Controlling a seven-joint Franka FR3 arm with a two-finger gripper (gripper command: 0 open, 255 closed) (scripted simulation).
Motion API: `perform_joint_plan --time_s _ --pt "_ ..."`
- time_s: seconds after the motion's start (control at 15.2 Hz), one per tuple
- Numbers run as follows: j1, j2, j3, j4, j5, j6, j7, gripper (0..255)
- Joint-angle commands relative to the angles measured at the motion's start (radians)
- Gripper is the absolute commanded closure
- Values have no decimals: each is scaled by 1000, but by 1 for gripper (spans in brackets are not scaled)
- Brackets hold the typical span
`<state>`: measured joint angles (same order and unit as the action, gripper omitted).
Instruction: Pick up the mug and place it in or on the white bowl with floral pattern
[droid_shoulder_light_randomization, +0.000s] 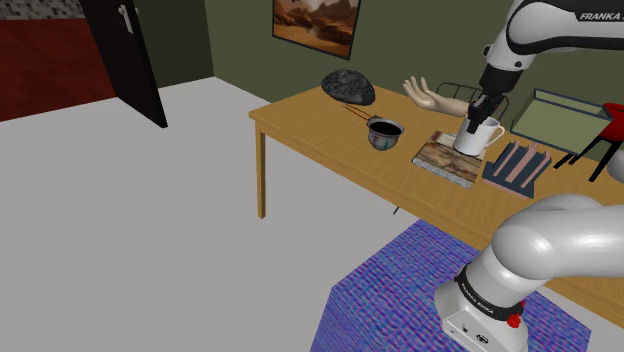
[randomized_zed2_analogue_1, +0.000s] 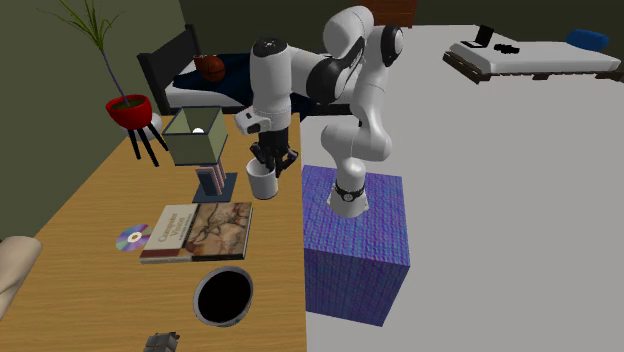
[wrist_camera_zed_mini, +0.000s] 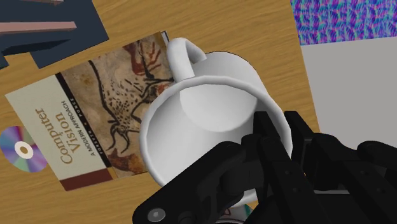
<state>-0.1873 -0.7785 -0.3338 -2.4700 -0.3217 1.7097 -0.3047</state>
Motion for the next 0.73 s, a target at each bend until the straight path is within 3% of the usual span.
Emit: perform_joint_plan --time_s 0.0,0.66 --pt "2 3 5 22 5 -19 -1 255" --pt "105 400 -1 351 110 40 27 255"
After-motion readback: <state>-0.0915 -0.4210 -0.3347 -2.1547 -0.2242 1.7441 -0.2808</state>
